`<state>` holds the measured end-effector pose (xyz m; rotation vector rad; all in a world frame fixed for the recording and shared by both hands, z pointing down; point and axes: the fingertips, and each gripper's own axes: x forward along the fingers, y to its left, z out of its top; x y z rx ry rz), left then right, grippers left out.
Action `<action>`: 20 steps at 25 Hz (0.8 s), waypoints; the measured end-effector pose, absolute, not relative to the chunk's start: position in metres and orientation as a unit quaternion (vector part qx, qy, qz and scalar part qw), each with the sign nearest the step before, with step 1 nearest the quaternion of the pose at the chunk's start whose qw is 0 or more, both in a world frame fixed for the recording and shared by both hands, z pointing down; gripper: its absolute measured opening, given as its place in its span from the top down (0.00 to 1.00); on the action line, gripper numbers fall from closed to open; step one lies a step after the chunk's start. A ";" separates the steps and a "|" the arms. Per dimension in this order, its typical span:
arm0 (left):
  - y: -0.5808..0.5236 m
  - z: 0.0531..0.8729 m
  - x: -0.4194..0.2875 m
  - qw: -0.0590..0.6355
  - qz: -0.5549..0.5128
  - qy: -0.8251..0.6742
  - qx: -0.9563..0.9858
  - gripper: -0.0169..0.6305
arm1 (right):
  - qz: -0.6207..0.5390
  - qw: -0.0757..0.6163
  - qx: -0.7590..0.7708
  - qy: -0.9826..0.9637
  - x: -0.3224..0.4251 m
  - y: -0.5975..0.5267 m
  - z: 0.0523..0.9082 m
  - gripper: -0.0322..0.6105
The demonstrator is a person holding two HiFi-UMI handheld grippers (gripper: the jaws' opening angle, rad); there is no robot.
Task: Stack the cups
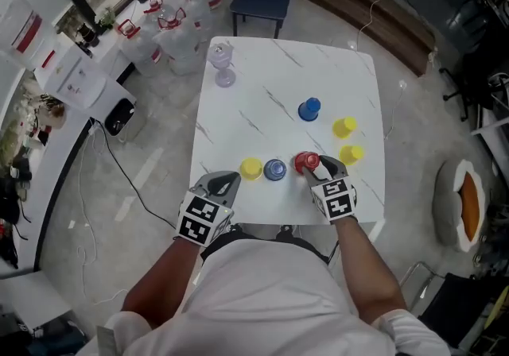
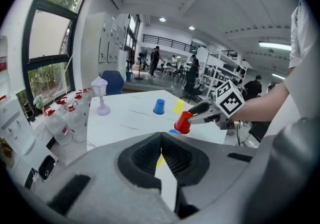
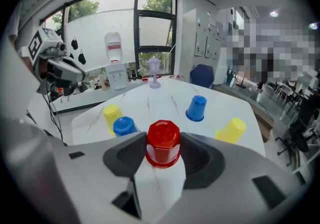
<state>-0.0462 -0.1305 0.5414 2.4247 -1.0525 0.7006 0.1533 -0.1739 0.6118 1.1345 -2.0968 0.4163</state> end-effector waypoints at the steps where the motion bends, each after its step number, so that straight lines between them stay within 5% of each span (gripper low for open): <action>1: -0.130 0.541 -0.044 0.202 0.252 -0.374 0.869 0.96 | 0.164 0.357 0.436 -0.809 0.155 -0.167 0.616 0.62; 20: -0.125 0.545 -0.040 0.203 0.264 -0.366 0.869 0.96 | 0.146 0.392 0.396 -0.817 0.133 -0.149 0.645 0.62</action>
